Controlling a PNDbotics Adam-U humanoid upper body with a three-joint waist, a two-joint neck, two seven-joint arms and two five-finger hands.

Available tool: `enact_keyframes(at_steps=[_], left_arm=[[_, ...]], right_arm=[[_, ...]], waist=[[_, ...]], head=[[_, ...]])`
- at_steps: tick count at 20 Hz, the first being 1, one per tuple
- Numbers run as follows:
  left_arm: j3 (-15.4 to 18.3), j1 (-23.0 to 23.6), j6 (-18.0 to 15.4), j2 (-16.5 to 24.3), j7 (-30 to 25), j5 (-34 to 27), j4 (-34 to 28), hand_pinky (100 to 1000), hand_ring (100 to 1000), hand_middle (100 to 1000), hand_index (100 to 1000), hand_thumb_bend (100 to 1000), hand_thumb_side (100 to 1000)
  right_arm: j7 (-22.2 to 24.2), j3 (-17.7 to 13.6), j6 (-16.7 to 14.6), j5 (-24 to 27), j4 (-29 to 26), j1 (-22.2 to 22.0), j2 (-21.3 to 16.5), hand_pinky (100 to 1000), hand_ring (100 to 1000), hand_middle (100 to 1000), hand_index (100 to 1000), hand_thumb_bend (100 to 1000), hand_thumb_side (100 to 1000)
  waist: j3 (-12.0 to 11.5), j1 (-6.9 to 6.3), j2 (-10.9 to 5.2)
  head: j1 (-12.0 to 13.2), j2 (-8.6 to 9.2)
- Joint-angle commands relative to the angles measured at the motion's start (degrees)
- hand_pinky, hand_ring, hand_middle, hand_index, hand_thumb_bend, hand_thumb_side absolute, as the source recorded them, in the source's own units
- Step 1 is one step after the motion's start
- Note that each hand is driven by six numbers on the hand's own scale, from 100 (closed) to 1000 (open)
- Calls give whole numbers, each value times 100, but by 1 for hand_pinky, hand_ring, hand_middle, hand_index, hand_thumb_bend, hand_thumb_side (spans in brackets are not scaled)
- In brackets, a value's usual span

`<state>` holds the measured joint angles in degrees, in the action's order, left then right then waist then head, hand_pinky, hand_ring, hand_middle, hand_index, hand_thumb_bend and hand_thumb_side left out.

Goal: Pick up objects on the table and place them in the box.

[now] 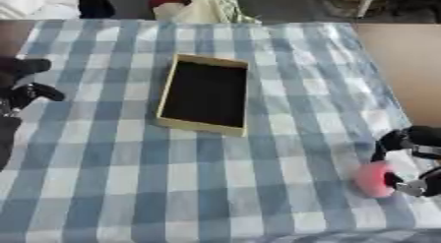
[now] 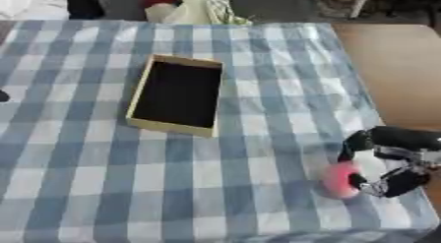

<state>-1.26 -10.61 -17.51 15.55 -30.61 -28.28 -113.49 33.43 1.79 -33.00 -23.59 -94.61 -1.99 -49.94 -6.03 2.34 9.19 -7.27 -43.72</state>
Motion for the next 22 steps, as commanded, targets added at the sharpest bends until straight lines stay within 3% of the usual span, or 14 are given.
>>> enact_keyframes(at_steps=[1,10,17,22], left_arm=[[24,-46,4,48,-13,2,-110,674,852,718,733,100,600],[31,-23,21,49,-17,18,-110,674,853,720,733,100,599],[36,-10,31,50,-13,14,-110,673,854,720,733,100,600],[37,-5,35,53,-18,20,-110,673,854,721,733,100,599]], right_arm=[[107,-114,-225,-9,-14,42,-163,761,558,419,589,100,130],[-507,-270,15,-90,-76,7,-218,708,478,383,554,100,100],[-510,-377,103,270,-216,109,-293,689,467,377,550,100,100],[-577,-483,142,228,-300,282,-371,703,471,381,553,100,100]], waist=[[3,-5,-55],[30,8,-71],[41,15,-90],[42,21,-86]], head=[[-7,-39],[8,-40],[14,-39],[25,-40]])
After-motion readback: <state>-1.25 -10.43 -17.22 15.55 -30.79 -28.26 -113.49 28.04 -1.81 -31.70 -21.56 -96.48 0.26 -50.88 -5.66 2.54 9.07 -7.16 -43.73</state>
